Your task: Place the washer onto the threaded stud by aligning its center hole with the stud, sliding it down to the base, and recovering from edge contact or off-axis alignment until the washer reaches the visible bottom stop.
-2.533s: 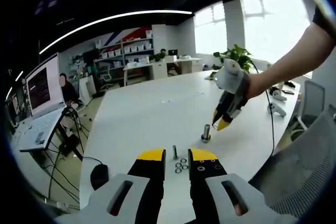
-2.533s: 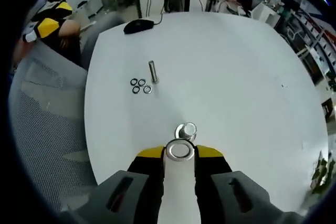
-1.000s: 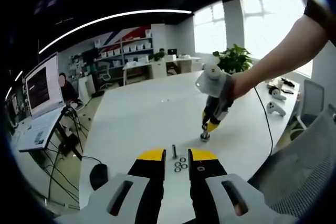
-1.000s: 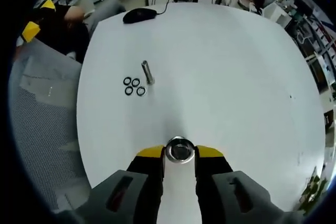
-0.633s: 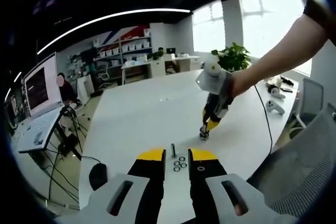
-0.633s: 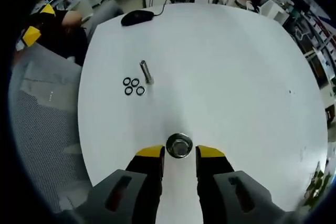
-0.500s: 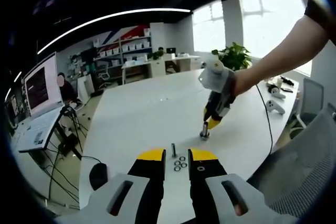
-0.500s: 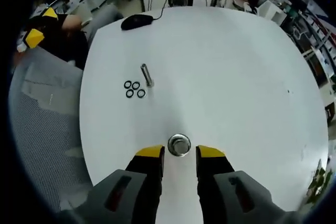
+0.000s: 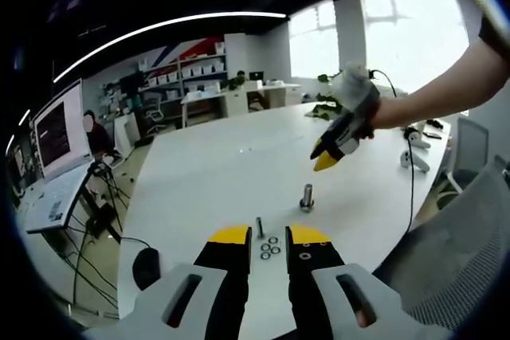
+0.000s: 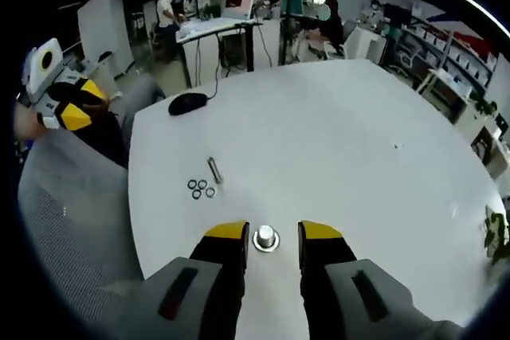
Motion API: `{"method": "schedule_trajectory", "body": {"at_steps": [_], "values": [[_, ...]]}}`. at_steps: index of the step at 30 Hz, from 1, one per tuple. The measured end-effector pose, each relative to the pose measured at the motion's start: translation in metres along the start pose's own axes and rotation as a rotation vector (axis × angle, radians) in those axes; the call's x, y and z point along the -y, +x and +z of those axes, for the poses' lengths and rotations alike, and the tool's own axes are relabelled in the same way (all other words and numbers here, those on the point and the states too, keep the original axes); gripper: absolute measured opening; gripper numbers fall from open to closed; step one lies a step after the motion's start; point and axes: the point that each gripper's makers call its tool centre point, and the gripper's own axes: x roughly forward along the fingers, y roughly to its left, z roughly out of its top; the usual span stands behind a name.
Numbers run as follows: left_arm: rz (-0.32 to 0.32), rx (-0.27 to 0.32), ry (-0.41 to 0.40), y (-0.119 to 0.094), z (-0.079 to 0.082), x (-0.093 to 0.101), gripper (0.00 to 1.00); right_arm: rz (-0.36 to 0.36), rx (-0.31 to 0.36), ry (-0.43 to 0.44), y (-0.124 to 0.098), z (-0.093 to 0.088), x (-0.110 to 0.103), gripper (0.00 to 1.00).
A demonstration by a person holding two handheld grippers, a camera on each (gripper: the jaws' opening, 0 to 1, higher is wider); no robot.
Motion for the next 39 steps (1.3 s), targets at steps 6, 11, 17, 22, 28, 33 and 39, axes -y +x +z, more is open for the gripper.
{"method": "schedule_trajectory", "body": {"at_steps": [6, 11, 17, 22, 28, 33, 39], "values": [[-0.004, -0.003, -0.001, 0.000, -0.001, 0.001, 0.15, -0.015, 0.061, 0.055, -0.019, -0.001, -0.006, 0.27], [-0.004, -0.001, -0.002, 0.000, 0.000, 0.000, 0.15, -0.028, 0.151, 0.112, -0.042, 0.007, -0.014, 0.27], [-0.001, 0.006, -0.003, 0.000, 0.001, 0.000, 0.15, -0.069, 0.278, 0.151, -0.073, 0.017, -0.023, 0.31], [0.004, 0.016, -0.008, -0.001, 0.004, -0.002, 0.15, -0.088, 0.373, 0.152, -0.094, 0.023, -0.034, 0.34], [0.024, 0.027, -0.013, -0.003, 0.006, -0.007, 0.15, -0.124, 0.455, 0.170, -0.117, 0.026, -0.044, 0.34], [0.034, 0.030, -0.017, -0.004, 0.006, -0.009, 0.15, -0.161, 0.502, 0.192, -0.132, 0.025, -0.046, 0.34], [0.037, 0.038, -0.018, -0.005, 0.008, -0.009, 0.15, -0.173, 0.512, 0.238, -0.139, 0.021, -0.049, 0.34]]}}
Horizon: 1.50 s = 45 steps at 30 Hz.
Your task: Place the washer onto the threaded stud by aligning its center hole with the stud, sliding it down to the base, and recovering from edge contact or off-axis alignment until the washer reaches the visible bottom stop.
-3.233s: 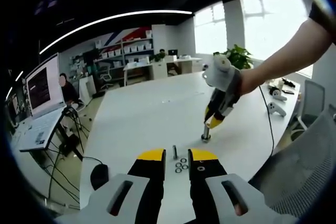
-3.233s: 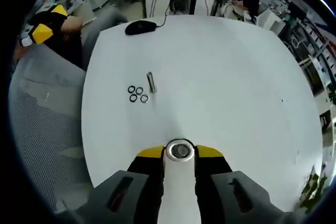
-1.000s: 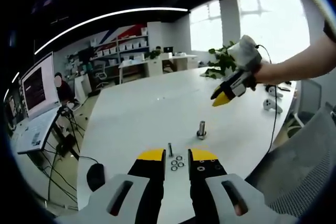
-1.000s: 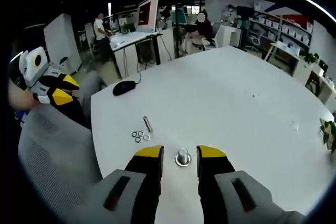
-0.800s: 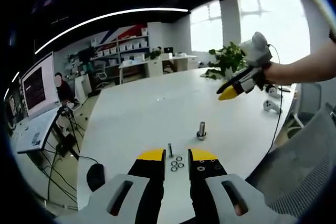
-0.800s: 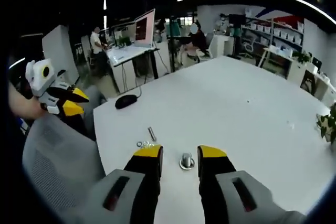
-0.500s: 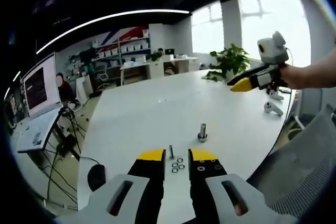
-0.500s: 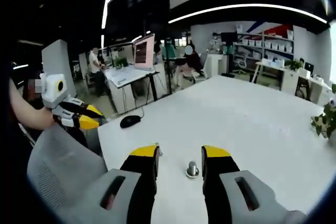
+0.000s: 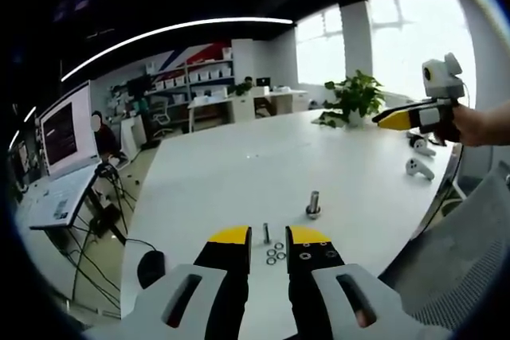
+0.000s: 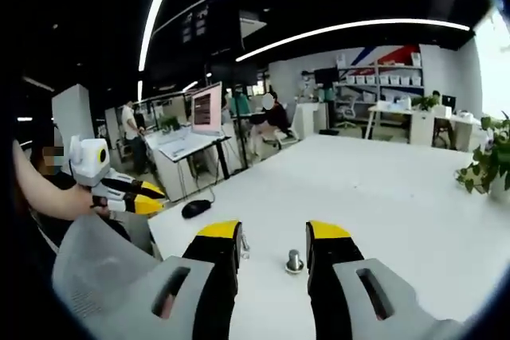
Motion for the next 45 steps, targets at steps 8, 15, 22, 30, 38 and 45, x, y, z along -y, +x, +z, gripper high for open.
{"method": "schedule_trajectory", "body": {"at_steps": [8, 15, 22, 30, 38, 45], "values": [[0.009, 0.005, 0.000, -0.001, 0.001, -0.002, 0.15, -0.017, 0.050, -0.043, -0.021, 0.003, -0.020, 0.34], [0.010, 0.008, 0.001, -0.002, 0.001, -0.001, 0.15, -0.044, 0.101, -0.012, -0.036, 0.006, -0.025, 0.34], [0.004, 0.004, 0.003, -0.001, 0.001, 0.000, 0.15, -0.017, 0.114, 0.022, -0.043, -0.003, -0.037, 0.36], [0.005, 0.005, 0.004, -0.001, 0.001, 0.000, 0.15, -0.040, 0.115, 0.016, -0.050, -0.008, -0.042, 0.37], [0.008, 0.003, 0.003, 0.000, 0.001, -0.002, 0.15, -0.065, 0.131, 0.010, -0.052, -0.010, -0.033, 0.37], [0.012, -0.006, 0.008, 0.000, 0.000, -0.002, 0.15, -0.100, 0.120, 0.002, -0.057, -0.015, -0.023, 0.39]]}}
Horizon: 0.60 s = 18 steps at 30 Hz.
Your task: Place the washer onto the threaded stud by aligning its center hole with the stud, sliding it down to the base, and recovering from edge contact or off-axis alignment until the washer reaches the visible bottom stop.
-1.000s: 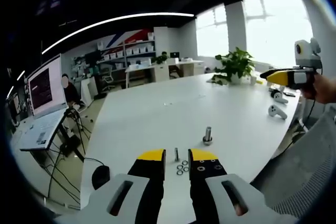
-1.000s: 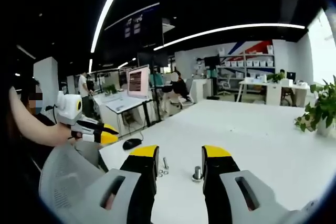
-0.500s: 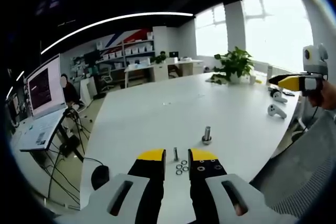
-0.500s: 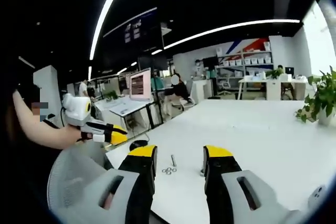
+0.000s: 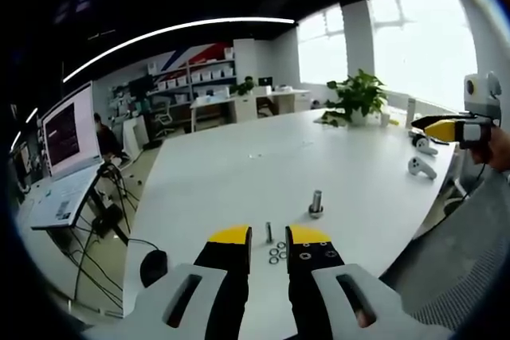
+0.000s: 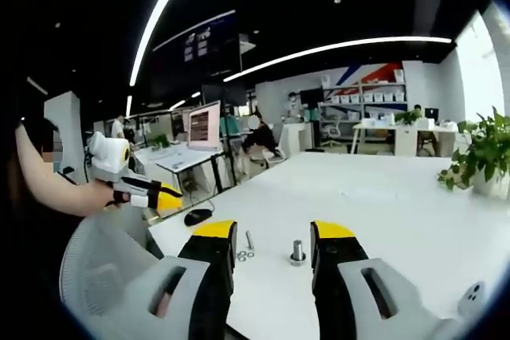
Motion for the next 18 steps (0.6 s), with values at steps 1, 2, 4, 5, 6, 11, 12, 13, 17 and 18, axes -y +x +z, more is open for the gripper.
{"method": "schedule_trajectory", "body": {"at_steps": [1, 2, 4, 5, 6, 11, 12, 13, 17, 18], "values": [[0.000, -0.004, 0.004, 0.000, -0.001, 0.000, 0.15, -0.006, 0.003, -0.001, -0.001, 0.001, 0.001, 0.39], [0.000, -0.007, 0.002, 0.000, -0.001, 0.000, 0.15, -0.009, 0.005, 0.005, -0.002, 0.001, 0.002, 0.39], [0.000, -0.008, 0.002, 0.000, -0.002, 0.000, 0.15, -0.010, 0.000, 0.017, -0.002, -0.001, 0.002, 0.39], [-0.001, -0.011, 0.004, 0.001, -0.002, 0.000, 0.15, -0.012, -0.017, 0.005, -0.003, -0.004, 0.002, 0.39], [-0.002, -0.017, 0.003, 0.001, -0.004, 0.000, 0.15, -0.021, -0.018, 0.002, -0.006, -0.004, 0.003, 0.39], [-0.007, -0.031, 0.006, 0.002, -0.006, 0.002, 0.15, -0.047, -0.001, 0.011, -0.009, -0.007, 0.008, 0.40], [-0.011, -0.035, 0.010, 0.003, -0.007, 0.003, 0.15, -0.047, -0.003, 0.007, -0.007, -0.008, 0.008, 0.40], [-0.013, -0.038, 0.012, 0.004, -0.007, 0.004, 0.15, -0.046, -0.009, 0.001, -0.006, -0.008, 0.007, 0.40], [-0.017, -0.053, 0.015, 0.004, -0.010, 0.005, 0.15, -0.057, 0.015, -0.025, -0.011, -0.005, 0.006, 0.41], [-0.017, -0.059, 0.017, 0.004, -0.011, 0.006, 0.15, -0.063, 0.016, -0.023, -0.011, -0.006, 0.008, 0.42]]}}
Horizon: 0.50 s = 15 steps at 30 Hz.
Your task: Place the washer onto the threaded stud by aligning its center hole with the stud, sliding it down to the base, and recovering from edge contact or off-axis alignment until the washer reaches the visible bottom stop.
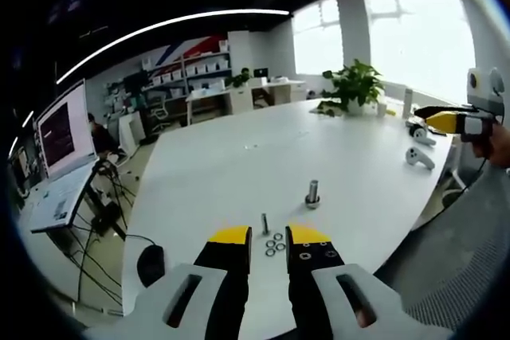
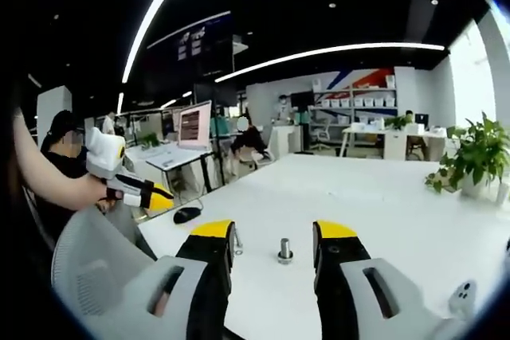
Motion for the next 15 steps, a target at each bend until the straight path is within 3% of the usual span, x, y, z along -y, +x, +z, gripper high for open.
{"method": "schedule_trajectory", "body": {"at_steps": [7, 15], "values": [[-0.013, -0.036, 0.023, 0.004, -0.007, 0.005, 0.15, -0.043, 0.017, 0.032, -0.002, 0.003, 0.011, 0.48], [-0.009, -0.050, 0.032, 0.003, -0.009, 0.006, 0.15, -0.056, -0.028, 0.012, 0.000, -0.006, 0.012, 0.50]]}}
